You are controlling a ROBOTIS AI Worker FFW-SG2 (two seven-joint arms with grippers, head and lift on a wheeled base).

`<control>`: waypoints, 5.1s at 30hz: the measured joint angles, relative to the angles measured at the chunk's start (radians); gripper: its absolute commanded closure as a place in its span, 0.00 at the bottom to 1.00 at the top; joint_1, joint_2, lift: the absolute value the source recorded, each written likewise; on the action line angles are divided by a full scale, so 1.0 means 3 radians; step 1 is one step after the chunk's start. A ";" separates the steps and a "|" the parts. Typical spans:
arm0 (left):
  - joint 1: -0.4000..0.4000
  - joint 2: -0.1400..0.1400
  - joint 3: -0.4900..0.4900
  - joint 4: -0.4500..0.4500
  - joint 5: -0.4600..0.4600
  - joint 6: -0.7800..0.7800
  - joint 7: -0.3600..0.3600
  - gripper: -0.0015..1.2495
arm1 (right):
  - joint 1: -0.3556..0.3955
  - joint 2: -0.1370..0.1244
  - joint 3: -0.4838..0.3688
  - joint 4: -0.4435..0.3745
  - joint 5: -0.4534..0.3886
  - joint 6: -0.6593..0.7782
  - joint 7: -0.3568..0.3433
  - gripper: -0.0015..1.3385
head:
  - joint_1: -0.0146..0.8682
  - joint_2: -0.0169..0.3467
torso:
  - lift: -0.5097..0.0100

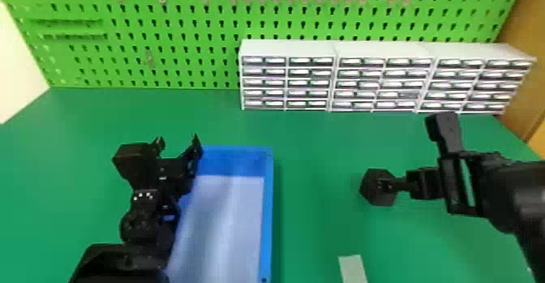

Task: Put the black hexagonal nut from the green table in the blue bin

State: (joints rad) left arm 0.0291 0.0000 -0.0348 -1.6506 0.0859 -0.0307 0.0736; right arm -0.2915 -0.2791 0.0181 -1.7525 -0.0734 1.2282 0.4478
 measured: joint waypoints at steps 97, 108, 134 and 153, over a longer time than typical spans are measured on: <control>-0.0005 0.0000 0.0014 0.0000 -0.0004 0.0000 -0.0001 0.41 | -0.1053 0.0376 0.0516 0.2213 0.0775 -0.0558 0.0662 0.60 | 0.76 0.20 | 0.80; -0.0002 0.0000 0.0011 0.0000 -0.0005 0.0000 -0.0002 0.41 | -0.1015 0.0359 0.0449 0.2215 0.0786 -0.0561 0.0666 0.75 | 0.76 0.20 | 0.80; 0.0010 0.0000 -0.0004 0.0000 -0.0005 0.0000 0.0000 0.41 | -0.0741 0.0339 0.0014 0.1621 0.0728 -0.0528 0.0662 0.76 | 0.76 0.20 | 0.80; 0.0010 0.0000 -0.0009 0.0000 -0.0010 0.0000 0.0000 0.41 | -0.0483 0.0376 -0.0398 0.0705 0.0540 -0.0588 0.0657 0.76 | 0.76 0.20 | 0.80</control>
State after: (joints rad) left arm 0.0321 0.0000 -0.0377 -1.6506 0.0828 -0.0307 0.0734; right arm -0.4365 -0.1662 -0.1014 -1.5409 0.0887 1.0518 0.6450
